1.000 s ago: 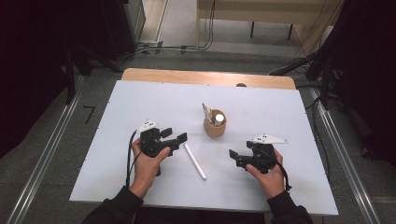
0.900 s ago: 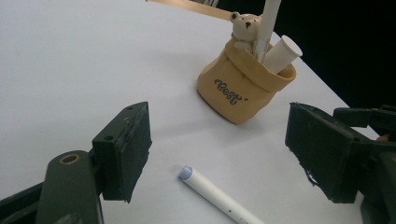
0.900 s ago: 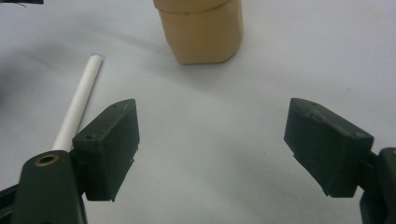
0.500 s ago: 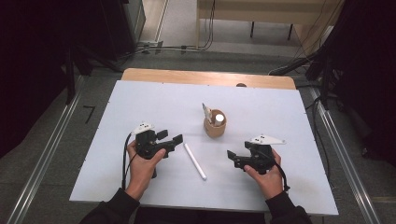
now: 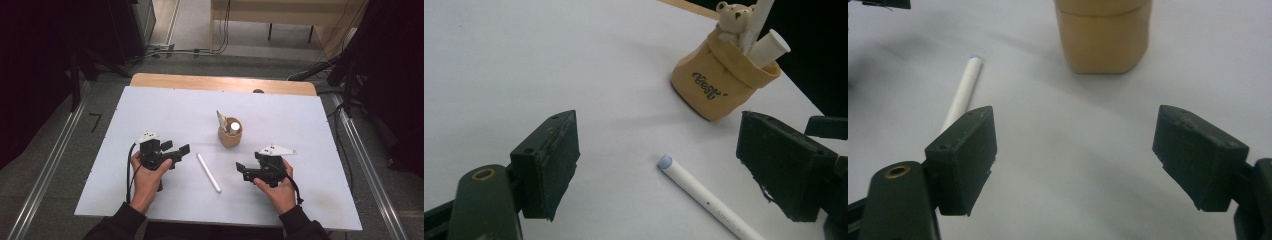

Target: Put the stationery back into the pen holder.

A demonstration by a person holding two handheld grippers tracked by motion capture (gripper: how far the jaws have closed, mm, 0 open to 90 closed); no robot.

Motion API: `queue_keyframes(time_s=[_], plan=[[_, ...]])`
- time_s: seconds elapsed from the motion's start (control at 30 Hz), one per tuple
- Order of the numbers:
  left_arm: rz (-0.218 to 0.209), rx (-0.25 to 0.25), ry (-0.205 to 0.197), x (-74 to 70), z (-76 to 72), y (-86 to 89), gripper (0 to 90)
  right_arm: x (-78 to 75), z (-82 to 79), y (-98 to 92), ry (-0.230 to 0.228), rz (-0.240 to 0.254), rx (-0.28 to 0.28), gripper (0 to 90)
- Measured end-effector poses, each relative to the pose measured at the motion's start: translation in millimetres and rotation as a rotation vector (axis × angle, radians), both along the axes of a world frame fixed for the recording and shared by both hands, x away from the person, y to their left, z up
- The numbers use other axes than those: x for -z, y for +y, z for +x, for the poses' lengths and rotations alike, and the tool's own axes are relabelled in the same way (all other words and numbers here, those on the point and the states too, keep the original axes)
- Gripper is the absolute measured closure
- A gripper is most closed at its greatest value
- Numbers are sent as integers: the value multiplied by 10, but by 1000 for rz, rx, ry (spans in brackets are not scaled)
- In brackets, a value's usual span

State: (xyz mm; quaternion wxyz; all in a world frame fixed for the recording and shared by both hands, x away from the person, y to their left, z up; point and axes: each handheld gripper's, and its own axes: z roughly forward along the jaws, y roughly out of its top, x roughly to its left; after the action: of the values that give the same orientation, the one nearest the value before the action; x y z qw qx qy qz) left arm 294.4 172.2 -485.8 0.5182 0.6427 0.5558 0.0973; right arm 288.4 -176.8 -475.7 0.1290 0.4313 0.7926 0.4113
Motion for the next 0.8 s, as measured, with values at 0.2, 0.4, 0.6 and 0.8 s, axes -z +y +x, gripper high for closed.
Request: queue_keyframes(time_s=[0.2,0.4,0.6,0.8], plan=[[3,-14,-7,1,3,27,184,28,-26,202,-7,-20,-41,166],[8,-17,-2,10,8,22,184,56,-32,354,-17,-33,-68,166],[13,-24,-1,14,13,36,184,74,-36,453,-25,-34,-73,168],[13,-38,1,21,25,69,184,98,-23,562,-30,-45,-91,170]])
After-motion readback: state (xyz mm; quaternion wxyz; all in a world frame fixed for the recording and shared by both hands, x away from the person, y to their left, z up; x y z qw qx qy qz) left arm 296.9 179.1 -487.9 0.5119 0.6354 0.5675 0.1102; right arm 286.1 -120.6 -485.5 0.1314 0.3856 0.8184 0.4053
